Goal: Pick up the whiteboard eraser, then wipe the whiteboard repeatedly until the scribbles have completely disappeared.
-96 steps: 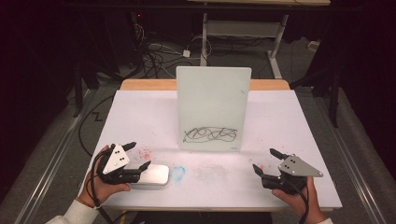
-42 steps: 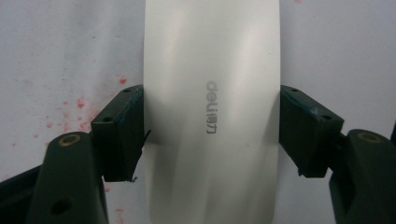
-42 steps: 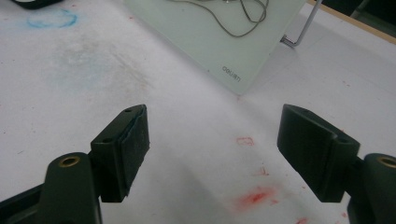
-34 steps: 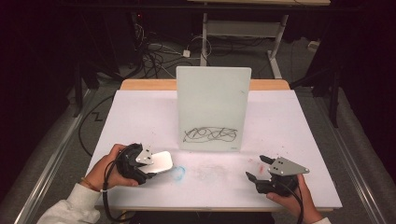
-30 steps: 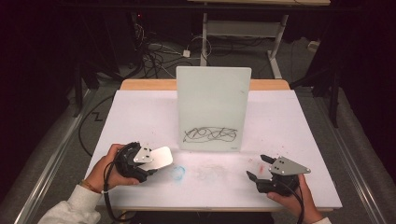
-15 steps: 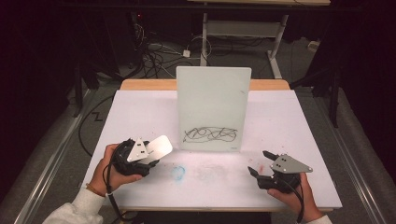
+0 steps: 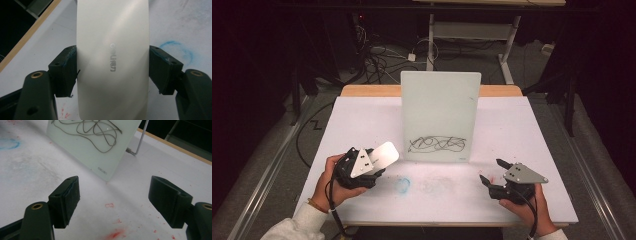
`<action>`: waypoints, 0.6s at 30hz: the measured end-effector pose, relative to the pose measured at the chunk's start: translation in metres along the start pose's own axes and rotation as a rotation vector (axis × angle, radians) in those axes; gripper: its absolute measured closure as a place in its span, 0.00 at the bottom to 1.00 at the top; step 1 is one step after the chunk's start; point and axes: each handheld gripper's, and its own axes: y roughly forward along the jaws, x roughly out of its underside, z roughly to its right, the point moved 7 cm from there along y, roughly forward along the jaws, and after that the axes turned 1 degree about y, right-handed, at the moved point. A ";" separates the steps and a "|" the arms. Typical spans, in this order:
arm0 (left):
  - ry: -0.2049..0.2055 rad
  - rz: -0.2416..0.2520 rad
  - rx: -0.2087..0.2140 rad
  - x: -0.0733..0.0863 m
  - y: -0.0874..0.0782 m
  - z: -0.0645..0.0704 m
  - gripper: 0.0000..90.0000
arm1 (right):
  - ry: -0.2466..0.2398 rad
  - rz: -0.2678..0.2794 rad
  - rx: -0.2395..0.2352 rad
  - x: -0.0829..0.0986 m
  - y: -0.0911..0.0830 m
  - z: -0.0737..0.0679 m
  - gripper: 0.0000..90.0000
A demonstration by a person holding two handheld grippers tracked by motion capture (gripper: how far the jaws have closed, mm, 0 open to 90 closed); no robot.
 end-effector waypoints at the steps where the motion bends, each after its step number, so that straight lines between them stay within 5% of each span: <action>1: 0.003 0.005 0.001 -0.001 0.000 0.001 0.32 | 0.000 0.001 -0.001 0.000 0.000 0.000 0.29; 7: 0.023 0.019 -0.007 -0.007 -0.001 0.007 0.33 | -0.005 0.007 -0.001 -0.001 -0.001 -0.001 0.29; 18: 0.057 0.055 -0.097 -0.031 0.007 0.016 0.33 | -0.006 0.012 0.020 0.000 -0.002 0.000 0.29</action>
